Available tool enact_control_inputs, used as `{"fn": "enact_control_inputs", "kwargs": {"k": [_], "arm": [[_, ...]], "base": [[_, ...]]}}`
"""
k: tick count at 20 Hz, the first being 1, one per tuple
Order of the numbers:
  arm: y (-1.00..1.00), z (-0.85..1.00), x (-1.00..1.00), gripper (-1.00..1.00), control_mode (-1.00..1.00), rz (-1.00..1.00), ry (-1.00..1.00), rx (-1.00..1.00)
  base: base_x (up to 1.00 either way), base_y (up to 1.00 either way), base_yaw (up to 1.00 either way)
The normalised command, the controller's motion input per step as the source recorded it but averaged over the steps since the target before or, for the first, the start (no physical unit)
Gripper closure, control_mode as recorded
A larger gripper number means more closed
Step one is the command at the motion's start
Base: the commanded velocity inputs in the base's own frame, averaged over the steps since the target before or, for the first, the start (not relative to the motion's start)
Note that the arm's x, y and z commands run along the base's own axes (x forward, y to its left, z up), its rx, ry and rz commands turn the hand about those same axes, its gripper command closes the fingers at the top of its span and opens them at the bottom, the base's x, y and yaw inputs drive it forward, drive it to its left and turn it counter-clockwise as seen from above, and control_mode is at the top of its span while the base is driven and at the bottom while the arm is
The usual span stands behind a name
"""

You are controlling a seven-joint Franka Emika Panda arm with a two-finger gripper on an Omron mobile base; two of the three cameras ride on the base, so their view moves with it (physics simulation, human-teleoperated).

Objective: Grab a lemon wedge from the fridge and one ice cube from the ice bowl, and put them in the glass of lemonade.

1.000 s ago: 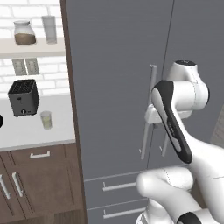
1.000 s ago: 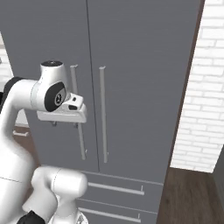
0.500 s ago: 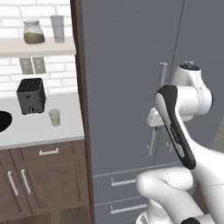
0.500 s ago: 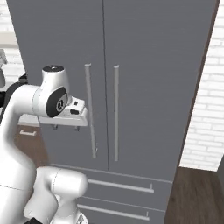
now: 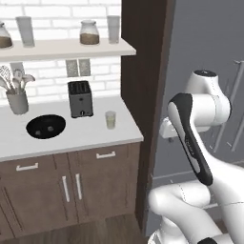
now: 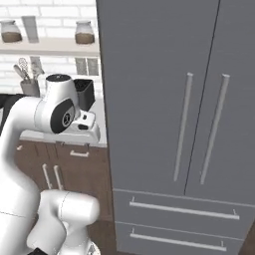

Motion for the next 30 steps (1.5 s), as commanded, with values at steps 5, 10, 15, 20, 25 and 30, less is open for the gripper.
{"fn": "enact_control_inputs", "kwargs": {"k": [5,10,15,20,25,30], "arm": [[0.0,0.0,0.0,-1.0,1.0,0.0,0.0,0.0],[0.0,0.0,0.0,-1.0,1.0,0.0,0.0,0.0],[0.0,0.0,0.0,-1.0,1.0,0.0,0.0,0.0],[0.0,0.0,0.0,-1.0,1.0,0.0,0.0,0.0],[0.0,0.0,0.0,-1.0,1.0,0.0,0.0,0.0],[0.0,0.0,0.0,-1.0,1.0,0.0,0.0,0.0]], "base": [[0.58,1.0,-0.06],[0.68,1.0,0.0],[0.51,0.97,0.0],[0.43,0.07,-0.01],[0.31,-0.38,-0.06],[0.03,-0.43,0.0]]}}
